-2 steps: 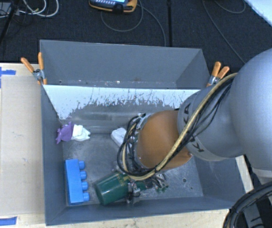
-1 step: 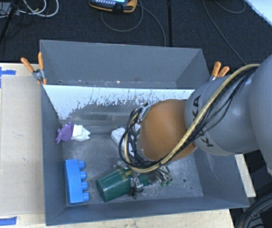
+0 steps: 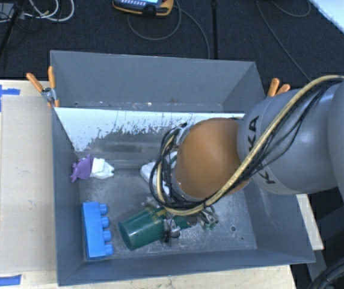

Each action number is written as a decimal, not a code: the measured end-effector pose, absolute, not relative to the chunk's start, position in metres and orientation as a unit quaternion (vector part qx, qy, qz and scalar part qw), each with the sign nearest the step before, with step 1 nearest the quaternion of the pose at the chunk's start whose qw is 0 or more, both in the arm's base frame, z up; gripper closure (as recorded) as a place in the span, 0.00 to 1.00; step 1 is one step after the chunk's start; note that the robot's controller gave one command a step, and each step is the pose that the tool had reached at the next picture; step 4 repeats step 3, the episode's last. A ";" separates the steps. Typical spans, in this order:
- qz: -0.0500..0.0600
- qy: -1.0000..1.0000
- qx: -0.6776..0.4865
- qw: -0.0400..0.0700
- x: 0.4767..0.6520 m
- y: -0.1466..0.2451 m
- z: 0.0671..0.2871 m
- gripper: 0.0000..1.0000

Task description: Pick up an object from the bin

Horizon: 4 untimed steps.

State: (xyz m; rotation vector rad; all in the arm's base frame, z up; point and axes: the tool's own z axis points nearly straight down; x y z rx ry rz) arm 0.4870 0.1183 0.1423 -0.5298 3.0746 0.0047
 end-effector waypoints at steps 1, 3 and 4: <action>0.001 0.985 -0.174 -0.002 0.483 0.128 0.152 1.00; 0.001 0.989 -0.151 -0.004 0.501 0.145 0.149 1.00; 0.001 0.989 -0.151 -0.004 0.501 0.145 0.149 1.00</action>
Offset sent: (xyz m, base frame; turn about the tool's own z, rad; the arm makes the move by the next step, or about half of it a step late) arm 0.0454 0.0322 -0.0723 0.0577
